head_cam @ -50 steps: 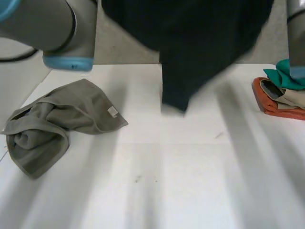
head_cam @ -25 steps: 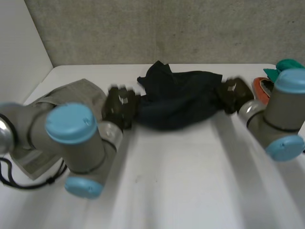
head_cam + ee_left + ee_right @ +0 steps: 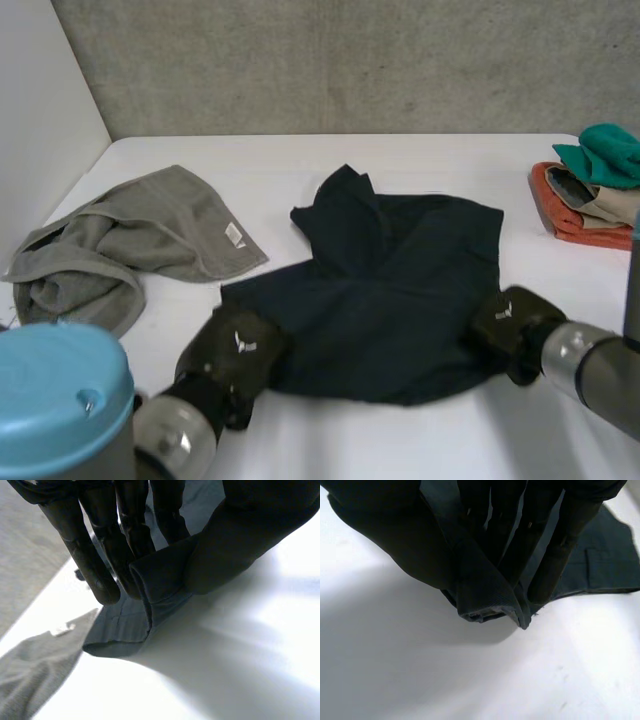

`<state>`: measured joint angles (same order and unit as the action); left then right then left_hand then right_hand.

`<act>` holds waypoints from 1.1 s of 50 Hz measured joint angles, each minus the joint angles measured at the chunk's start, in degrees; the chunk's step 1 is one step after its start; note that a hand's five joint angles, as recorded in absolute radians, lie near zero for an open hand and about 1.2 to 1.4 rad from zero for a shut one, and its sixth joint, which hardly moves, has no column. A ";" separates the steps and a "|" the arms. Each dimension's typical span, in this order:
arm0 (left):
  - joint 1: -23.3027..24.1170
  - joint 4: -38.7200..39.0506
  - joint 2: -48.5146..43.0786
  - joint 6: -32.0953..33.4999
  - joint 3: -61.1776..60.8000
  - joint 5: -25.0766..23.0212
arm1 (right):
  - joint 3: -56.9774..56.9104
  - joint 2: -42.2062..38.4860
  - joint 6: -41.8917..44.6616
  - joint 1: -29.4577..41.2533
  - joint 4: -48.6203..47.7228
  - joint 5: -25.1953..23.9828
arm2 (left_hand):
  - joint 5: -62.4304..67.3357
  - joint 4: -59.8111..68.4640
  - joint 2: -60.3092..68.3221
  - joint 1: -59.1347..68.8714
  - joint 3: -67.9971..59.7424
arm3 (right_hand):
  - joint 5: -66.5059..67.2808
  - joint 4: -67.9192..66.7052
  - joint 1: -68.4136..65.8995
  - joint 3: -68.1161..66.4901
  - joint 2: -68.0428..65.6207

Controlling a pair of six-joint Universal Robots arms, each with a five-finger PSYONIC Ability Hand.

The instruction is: Fold the laundry.

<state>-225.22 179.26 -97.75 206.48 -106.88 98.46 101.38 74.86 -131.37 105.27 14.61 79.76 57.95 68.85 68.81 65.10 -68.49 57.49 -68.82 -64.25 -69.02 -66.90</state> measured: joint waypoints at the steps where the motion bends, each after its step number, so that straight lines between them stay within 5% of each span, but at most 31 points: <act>1: 0.44 -1.38 0.43 0.00 -0.11 -0.02 | 0.67 0.71 0.97 -0.15 0.94 0.02 | 0.00 0.00 0.00 0.00 0.00 | 0.00 0.00 0.00 0.00 0.00; 3: 1.47 -5.06 1.35 0.01 -0.06 -0.07 | 2.44 2.93 3.70 -0.88 3.44 -0.05 | -6.75 -7.05 -7.00 -7.06 6.94 | 0.00 0.00 0.00 0.00 0.00; 7: 2.38 -8.30 2.02 0.17 1.61 -0.22 | 4.29 5.50 5.94 -2.03 5.16 -0.66 | -47.42 -47.95 -47.81 -49.66 46.98 | 0.00 0.00 0.00 0.00 0.00; 12: 1.13 -3.35 1.26 0.53 5.82 -0.50 | 6.37 6.53 6.20 -2.61 3.88 -2.15 | -55.10 -56.25 -55.84 -52.89 55.29 | 0.00 0.00 0.00 0.00 0.00; 20: -4.70 12.73 -5.52 0.79 13.49 -3.96 | 8.76 6.22 4.29 -2.67 -0.75 -3.86 | -55.11 -56.25 -55.84 -52.89 55.29 | 0.00 0.00 0.00 0.00 0.00; 23: -7.47 17.35 -14.62 1.01 20.39 -10.91 | 9.19 5.99 2.55 -2.68 -2.72 -4.04 | -54.89 -56.11 -55.73 -52.64 55.23 | 0.00 0.00 0.00 0.00 0.00; 30: -11.14 18.54 -32.56 5.23 35.04 -20.88 | 9.80 5.64 0.94 -2.77 -5.33 -3.96 | -49.08 -50.00 -50.21 -46.04 49.99 | 0.00 0.00 0.00 0.00 0.00; 39: -14.08 18.32 -46.50 15.21 46.71 -25.49 | 10.23 5.55 0.87 -2.80 -6.60 -3.90 | -41.09 -42.19 -42.36 -38.36 41.95 | 0.00 0.00 0.00 0.00 0.00; 42: -14.43 18.37 -49.92 16.63 49.92 -26.23 | 10.27 5.53 0.88 -2.79 -7.08 -3.88 | -36.54 -37.50 -37.23 -33.25 37.38 | 0.00 0.00 0.00 0.00 0.00; 47: -14.62 18.53 -53.00 16.76 53.56 -25.98 | 10.31 5.31 0.87 -2.79 -7.84 -3.83 | -6.68 -7.19 -6.45 -1.17 7.06 | 0.00 0.00 0.00 0.00 0.00; 55: -14.37 20.64 -51.08 16.47 52.14 -17.09 | 10.36 4.17 0.62 -2.76 -8.30 -3.82 | -1.91 -0.26 -0.30 1.13 0.33 | 0.00 0.00 0.00 0.00 0.00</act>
<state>-239.58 199.89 -148.83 222.95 -54.74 81.38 111.75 79.03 -130.75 102.51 6.30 75.94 56.04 68.59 68.51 66.23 -68.15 57.49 -68.82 -64.25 -69.02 -66.90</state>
